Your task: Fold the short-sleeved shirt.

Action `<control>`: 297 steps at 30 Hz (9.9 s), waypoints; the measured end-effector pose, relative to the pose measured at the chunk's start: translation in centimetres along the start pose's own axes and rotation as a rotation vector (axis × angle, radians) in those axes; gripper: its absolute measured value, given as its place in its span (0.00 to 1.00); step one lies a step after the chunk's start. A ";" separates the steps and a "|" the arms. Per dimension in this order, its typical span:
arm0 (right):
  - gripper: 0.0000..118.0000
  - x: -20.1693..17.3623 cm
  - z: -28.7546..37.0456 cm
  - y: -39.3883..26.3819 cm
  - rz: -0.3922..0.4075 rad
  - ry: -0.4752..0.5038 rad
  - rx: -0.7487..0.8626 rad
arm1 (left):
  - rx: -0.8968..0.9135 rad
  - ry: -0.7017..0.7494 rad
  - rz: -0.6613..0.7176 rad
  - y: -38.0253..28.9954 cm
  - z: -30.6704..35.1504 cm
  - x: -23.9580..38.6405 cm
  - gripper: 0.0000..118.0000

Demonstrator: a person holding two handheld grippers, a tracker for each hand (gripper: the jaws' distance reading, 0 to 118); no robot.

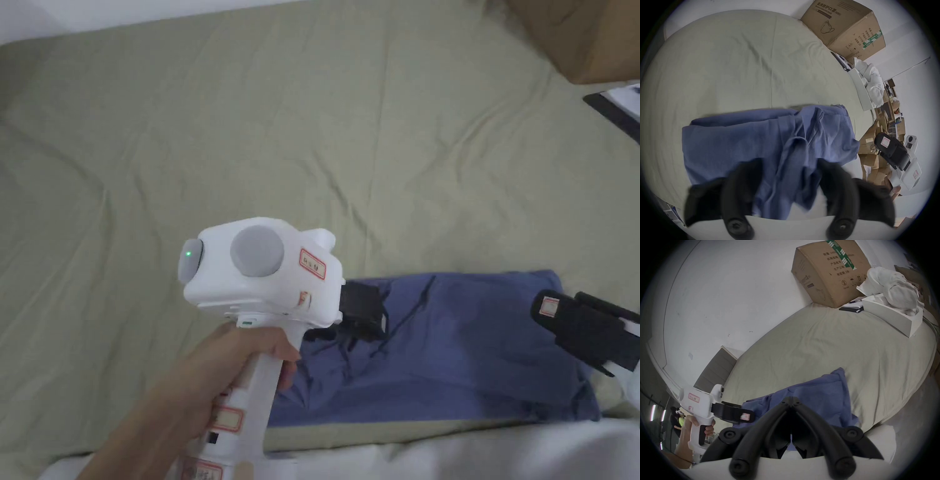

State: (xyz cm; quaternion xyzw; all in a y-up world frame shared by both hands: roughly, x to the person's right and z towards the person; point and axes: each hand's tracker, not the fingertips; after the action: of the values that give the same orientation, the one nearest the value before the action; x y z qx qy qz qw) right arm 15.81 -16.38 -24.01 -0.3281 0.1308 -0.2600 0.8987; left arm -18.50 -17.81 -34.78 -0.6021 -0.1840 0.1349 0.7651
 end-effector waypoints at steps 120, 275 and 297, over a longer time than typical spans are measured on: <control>0.00 -8.3 -0.4 0.5 0.211 -0.007 0.032 | 0.084 0.034 0.109 0.4 16.5 -9.3 0.05; 0.00 -28.0 -9.1 -1.6 0.557 -0.107 0.231 | 0.593 0.501 0.065 -7.4 25.7 -24.9 0.00; 0.00 -23.1 0.4 3.6 0.552 -0.107 0.424 | 1.068 0.583 -0.147 -7.3 25.1 -1.3 0.00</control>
State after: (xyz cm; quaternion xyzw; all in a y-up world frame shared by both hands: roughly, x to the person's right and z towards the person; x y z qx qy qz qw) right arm -1.88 -1.05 -24.58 -0.0997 0.1106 -0.0109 0.9888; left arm -30.91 1.77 -22.67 -0.1335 0.0851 -0.0150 0.9873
